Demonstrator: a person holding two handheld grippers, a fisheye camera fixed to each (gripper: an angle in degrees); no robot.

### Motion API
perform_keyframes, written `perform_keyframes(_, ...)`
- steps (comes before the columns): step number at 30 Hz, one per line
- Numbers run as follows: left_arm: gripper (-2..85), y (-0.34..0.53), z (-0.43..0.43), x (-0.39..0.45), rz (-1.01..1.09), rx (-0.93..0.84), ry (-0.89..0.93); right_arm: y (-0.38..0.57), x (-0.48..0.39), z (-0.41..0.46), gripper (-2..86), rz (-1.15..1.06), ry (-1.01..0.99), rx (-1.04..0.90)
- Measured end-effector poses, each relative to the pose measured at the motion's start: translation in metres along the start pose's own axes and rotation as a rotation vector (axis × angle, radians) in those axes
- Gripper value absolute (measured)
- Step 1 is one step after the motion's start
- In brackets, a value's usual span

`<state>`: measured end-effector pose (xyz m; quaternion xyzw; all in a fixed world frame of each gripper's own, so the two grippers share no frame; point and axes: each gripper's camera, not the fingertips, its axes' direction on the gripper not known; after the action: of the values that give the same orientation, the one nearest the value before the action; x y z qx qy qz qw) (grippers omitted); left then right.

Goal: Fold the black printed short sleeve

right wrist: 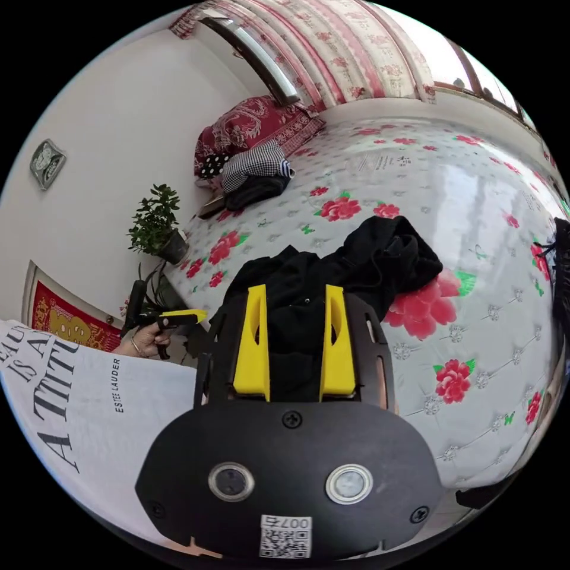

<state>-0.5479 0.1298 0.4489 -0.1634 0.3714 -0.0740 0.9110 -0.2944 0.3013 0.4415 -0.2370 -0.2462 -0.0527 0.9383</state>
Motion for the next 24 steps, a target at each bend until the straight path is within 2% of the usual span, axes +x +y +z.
perform_keyframes(2, 10.2, -0.025, 0.016, 0.003, 0.007, -0.012, 0.034, -0.010, -0.006, 0.024, 8.1, 0.035, -0.066, -0.101)
perform_keyframes(3, 10.3, -0.030, 0.021, 0.005, 0.010, -0.023, 0.036, -0.012, -0.012, 0.039, 7.7, 0.052, -0.165, -0.165)
perform_keyframes(5, 10.0, -0.045, 0.054, 0.015, 0.028, -0.151, 0.008, -0.013, -0.024, 0.053, 7.1, 0.070, -0.199, -0.242)
perform_keyframes(8, 8.4, -0.050, 0.052, 0.027, 0.031, -0.158, -0.036, -0.024, -0.033, 0.029, 7.1, 0.016, -0.146, -0.222)
perform_keyframes(14, 4.4, -0.050, 0.011, 0.057, 0.097, -0.162, -0.116, -0.082, -0.022, -0.051, 8.8, 0.060, -0.104, 0.006)
perform_keyframes(17, 2.5, -0.049, -0.020, 0.060, 0.031, -0.098, -0.108, -0.112, -0.025, -0.024, 8.2, 0.047, -0.134, -0.086)
perform_keyframes(19, 2.5, -0.046, -0.048, 0.064, 0.029, -0.002, -0.059, -0.122, -0.023, 0.024, 5.6, 0.069, -0.195, -0.307)
perform_keyframes(20, 4.8, -0.048, -0.063, 0.067, 0.051, 0.039, -0.024, -0.122, -0.023, 0.030, 4.9, 0.072, -0.208, -0.329)
perform_keyframes(24, 11.2, -0.073, -0.076, 0.077, 0.116, 0.025, 0.075, -0.125, -0.030, -0.004, 1.5, -0.008, -0.395, -0.203)
